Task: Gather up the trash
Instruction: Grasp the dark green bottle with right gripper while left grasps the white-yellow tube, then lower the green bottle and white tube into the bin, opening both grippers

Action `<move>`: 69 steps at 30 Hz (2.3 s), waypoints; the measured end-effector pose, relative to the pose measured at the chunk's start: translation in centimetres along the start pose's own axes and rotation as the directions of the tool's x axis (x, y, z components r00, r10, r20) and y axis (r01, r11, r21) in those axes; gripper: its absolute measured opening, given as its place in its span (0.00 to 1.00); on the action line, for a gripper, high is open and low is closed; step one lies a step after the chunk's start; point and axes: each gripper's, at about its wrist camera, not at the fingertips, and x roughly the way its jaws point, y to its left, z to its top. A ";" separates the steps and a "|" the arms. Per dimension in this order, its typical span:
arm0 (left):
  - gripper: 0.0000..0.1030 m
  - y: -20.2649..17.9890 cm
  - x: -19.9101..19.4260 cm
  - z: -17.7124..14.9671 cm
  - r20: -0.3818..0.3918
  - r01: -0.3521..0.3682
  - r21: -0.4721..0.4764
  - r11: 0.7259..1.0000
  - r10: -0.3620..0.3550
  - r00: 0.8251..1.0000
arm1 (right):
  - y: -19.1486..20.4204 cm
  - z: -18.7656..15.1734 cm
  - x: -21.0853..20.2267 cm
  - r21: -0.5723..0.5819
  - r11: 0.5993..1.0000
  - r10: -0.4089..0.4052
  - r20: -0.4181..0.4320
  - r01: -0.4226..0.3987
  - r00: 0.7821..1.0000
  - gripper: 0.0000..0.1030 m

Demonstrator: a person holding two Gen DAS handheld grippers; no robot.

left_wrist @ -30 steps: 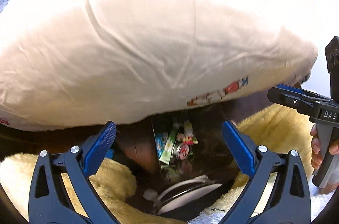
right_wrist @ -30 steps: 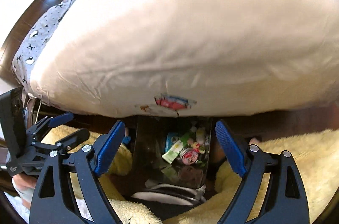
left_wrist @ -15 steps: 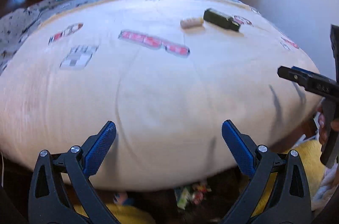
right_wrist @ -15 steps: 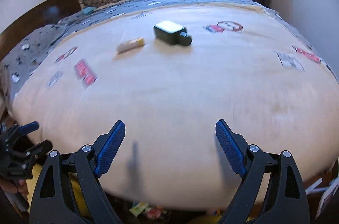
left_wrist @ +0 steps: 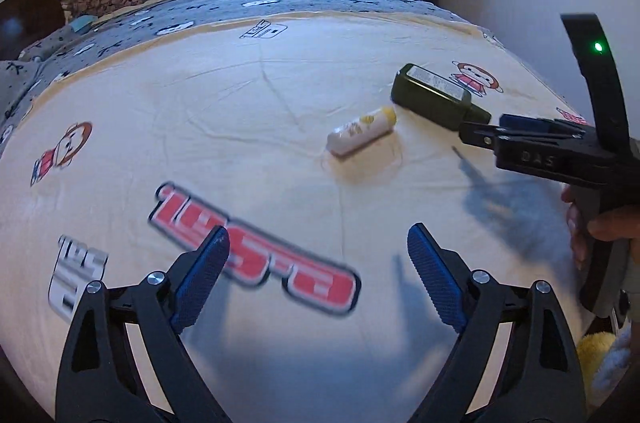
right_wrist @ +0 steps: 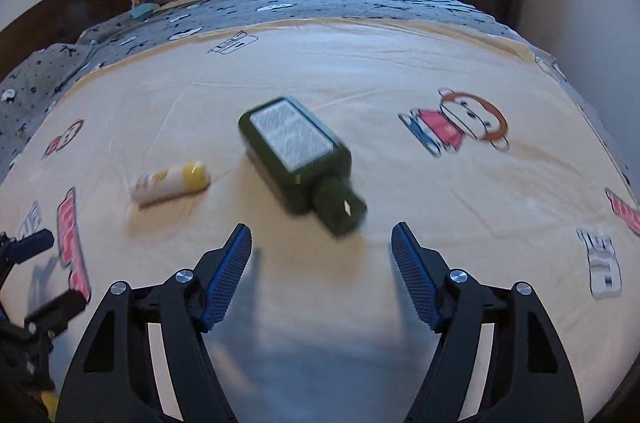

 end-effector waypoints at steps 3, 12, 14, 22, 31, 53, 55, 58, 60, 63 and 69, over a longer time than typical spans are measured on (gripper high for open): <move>0.82 -0.2 1.8 1.3 0.001 0.007 0.010 1.000 -0.007 1.000 | 0.1 1.9 2.3 -0.004 1.000 0.004 -0.027 -0.004 1.000 0.71; 0.78 -1.6 5.6 4.7 -0.035 0.055 0.042 0.998 -0.054 0.998 | -0.1 4.7 5.5 0.022 1.000 0.004 -0.058 -0.002 0.998 0.50; 0.75 -2.0 6.3 5.2 -0.046 0.058 0.056 0.997 -0.055 0.997 | -0.7 4.7 5.5 0.037 0.999 0.013 -0.062 -0.011 0.998 0.50; 0.53 -3.3 8.3 6.4 -0.077 0.037 0.105 0.994 -0.029 0.997 | -1.6 3.3 4.2 0.031 0.999 -0.006 -0.067 0.008 0.998 0.50; 0.18 -2.6 6.3 4.8 -0.088 0.070 0.045 0.997 -0.066 0.994 | -1.1 -0.7 0.2 -0.012 1.000 -0.029 -0.038 0.028 0.999 0.50; 0.17 -4.1 -11.0 -12.0 0.040 0.106 0.076 0.991 -0.110 0.993 | 3.5 -16.4 -14.8 -0.079 0.987 0.143 0.049 -0.139 0.989 0.50; 0.17 -4.1 -12.4 -13.7 0.040 0.122 0.069 0.990 -0.125 0.991 | 3.9 -17.9 -15.4 -0.070 0.984 0.168 0.030 -0.166 0.985 0.50; 0.18 -4.2 -13.7 -15.7 0.032 0.144 0.054 0.988 -0.146 0.989 | 4.8 -19.9 -16.1 -0.074 0.980 0.183 0.006 -0.182 0.983 0.50; 0.17 -4.3 -14.4 -17.3 0.017 0.160 0.046 0.986 -0.161 0.987 | 5.4 -21.0 -16.4 -0.070 0.979 0.190 -0.006 -0.190 0.982 0.50; 0.18 -4.8 -14.3 -19.0 -0.019 0.170 0.046 0.984 -0.169 0.985 | 6.2 -22.7 -16.3 -0.047 0.976 0.212 -0.041 -0.214 0.976 0.50; 0.18 -5.2 -12.3 -22.8 -0.138 0.190 0.033 0.981 -0.184 0.973 | 7.5 -25.7 -15.2 -0.022 0.974 0.221 -0.128 -0.226 0.967 0.50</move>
